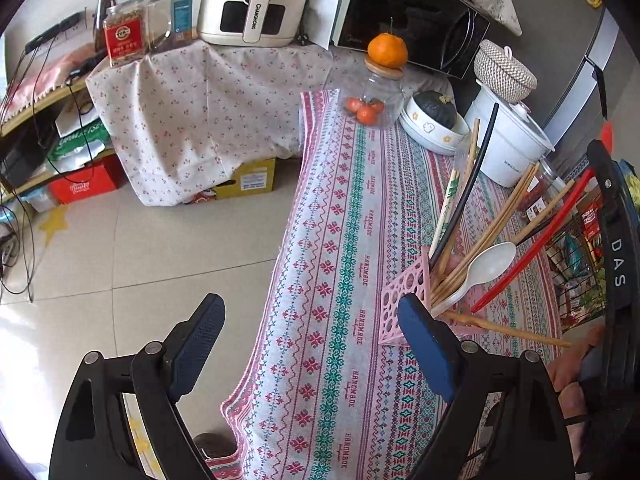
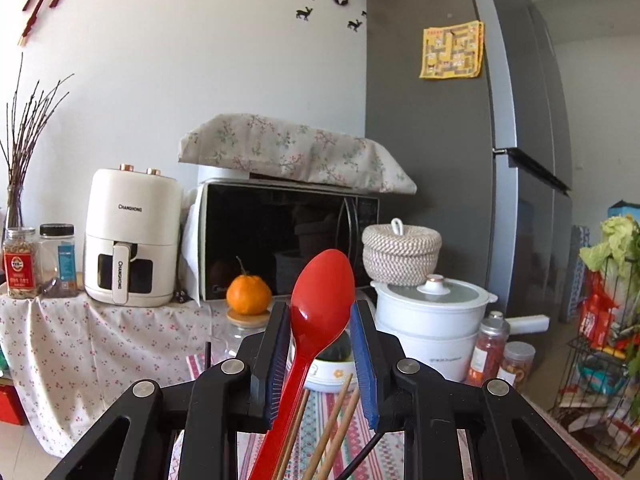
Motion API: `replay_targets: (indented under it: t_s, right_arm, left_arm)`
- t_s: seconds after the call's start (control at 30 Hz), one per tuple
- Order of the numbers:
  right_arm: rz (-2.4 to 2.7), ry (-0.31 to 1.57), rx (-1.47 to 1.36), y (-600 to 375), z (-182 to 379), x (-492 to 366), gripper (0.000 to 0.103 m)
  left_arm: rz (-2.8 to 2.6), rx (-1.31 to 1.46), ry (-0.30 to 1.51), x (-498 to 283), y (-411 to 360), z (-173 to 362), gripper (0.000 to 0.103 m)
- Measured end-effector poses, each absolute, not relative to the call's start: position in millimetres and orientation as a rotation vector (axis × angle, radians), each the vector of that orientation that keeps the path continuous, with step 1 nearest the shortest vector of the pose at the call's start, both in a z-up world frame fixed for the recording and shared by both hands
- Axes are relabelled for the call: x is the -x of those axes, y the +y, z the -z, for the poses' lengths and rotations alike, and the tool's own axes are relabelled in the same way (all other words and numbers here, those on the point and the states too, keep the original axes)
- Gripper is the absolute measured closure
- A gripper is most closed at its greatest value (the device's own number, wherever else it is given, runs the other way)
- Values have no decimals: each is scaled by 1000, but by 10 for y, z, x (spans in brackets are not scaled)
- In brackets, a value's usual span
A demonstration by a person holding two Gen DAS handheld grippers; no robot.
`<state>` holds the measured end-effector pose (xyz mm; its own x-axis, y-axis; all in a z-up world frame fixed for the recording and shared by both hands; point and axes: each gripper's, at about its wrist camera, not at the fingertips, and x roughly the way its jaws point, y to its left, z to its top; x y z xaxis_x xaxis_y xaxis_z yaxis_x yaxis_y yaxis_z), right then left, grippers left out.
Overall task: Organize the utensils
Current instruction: 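Lower the red spoon into the pink basket and open the right gripper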
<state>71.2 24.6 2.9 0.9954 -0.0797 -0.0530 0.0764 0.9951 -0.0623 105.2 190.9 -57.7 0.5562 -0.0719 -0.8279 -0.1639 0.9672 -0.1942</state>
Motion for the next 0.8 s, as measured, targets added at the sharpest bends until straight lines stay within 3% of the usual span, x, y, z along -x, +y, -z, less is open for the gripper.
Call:
replay_targets:
  t_s: [0.2,0.37,0.8]
  right_arm:
    - [48,169,73,314,215,-852,74]
    - [4,227,54,250,164,-816,65]
    - [-95,394,-21,-714,-418,-232,15]
  left_arm:
    - [-86,238,973,-1053,1911,588,13]
    - [-81,223,975,-1042,1866,607,13]
    - [-21,132,859,-609,1317,336,9]
